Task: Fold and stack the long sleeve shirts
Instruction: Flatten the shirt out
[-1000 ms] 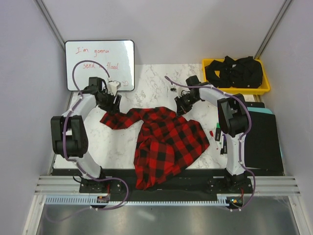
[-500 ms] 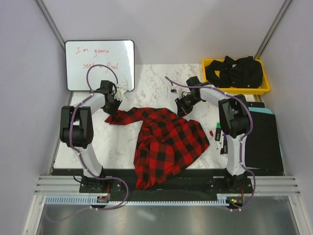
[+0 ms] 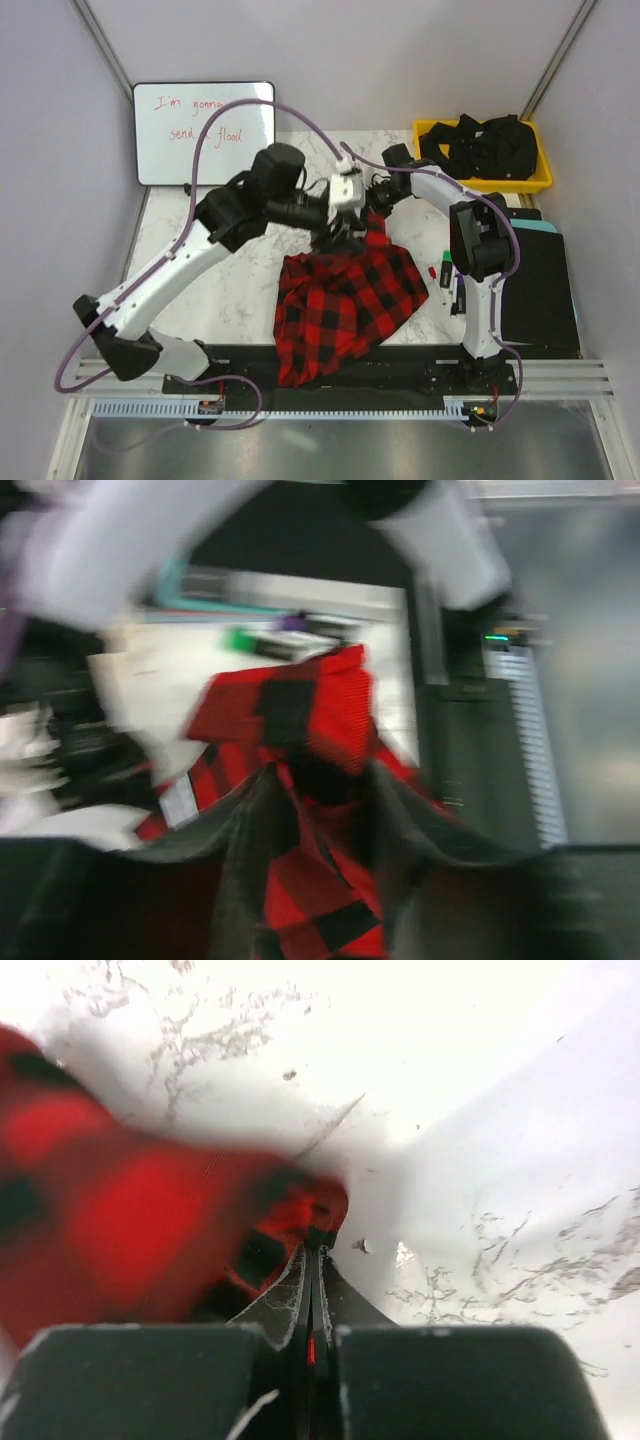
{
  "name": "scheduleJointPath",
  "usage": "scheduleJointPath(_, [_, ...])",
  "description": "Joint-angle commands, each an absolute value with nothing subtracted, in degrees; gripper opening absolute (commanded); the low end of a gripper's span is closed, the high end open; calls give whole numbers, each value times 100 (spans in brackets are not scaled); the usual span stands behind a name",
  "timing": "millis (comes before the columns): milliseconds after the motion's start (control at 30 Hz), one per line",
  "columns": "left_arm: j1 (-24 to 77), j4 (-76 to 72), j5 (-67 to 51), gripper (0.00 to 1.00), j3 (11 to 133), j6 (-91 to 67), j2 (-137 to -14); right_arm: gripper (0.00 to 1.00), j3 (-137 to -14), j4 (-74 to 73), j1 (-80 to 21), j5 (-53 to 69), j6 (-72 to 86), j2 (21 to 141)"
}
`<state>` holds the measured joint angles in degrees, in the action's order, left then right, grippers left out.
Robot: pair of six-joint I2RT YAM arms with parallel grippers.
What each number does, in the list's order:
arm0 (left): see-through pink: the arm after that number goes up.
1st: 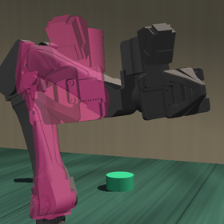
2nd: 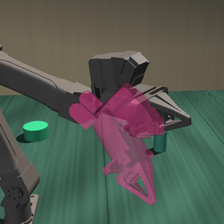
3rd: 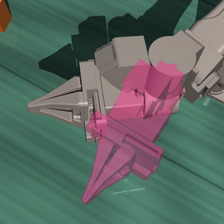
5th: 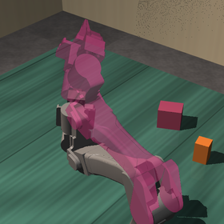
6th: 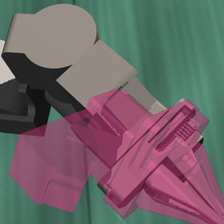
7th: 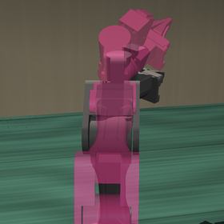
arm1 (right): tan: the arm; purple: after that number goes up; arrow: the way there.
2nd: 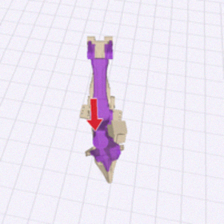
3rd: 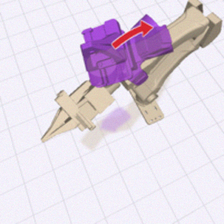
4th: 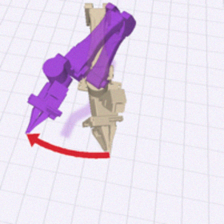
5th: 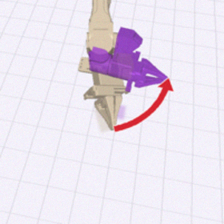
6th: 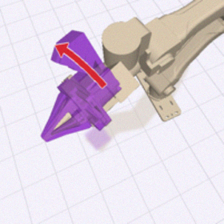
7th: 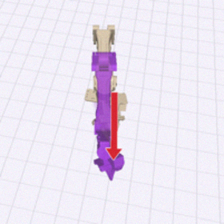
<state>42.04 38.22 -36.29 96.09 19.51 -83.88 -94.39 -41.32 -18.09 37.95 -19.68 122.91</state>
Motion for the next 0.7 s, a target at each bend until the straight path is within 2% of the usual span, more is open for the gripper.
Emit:
scheduleJointPath(0, [4526,5097,-4579,75,8589,2915,-7710,0,-9747,-3947,-1592,4139,-1758,11972])
scheduleJointPath(67, [4361,4766,-3975,76,7764,2779,-7077,0,-9756,-3876,-1530,4236,-1714,11875])
scheduleJointPath(167, [2557,4466,-3981,76,6980,2137,-6803,0,-9773,-3832,-1468,4420,-1670,11707])
scheduleJointPath(200, [2279,4404,-3694,73,6831,1970,-6829,0,-9765,-3815,-1459,4473,-1635,11611])
scheduleJointPath(267, [1918,4246,-3314,71,6443,1872,-6969,0,-9668,-3718,-1459,4631,-1565,11488])
scheduleJointPath(367, [1899,4114,-2981,68,6188,1689,-7276,0,-9510,-3516,-1468,4816,-1380,11198])
scheduleJointPath(400, [1890,4087,-2953,63,6161,1522,-7547,0,-9475,-3437,-1459,4843,-1293,11058])
scheduleJointPath(500, [1890,4043,-3241,58,6170,1258,-8083,0,-9404,-3367,-1459,4957,-1161,10742])
scheduleJointPath(667, [1899,3955,-3577,59,6205,652,-8814,0,-9246,-3252,-1459,5045,-958,10389])
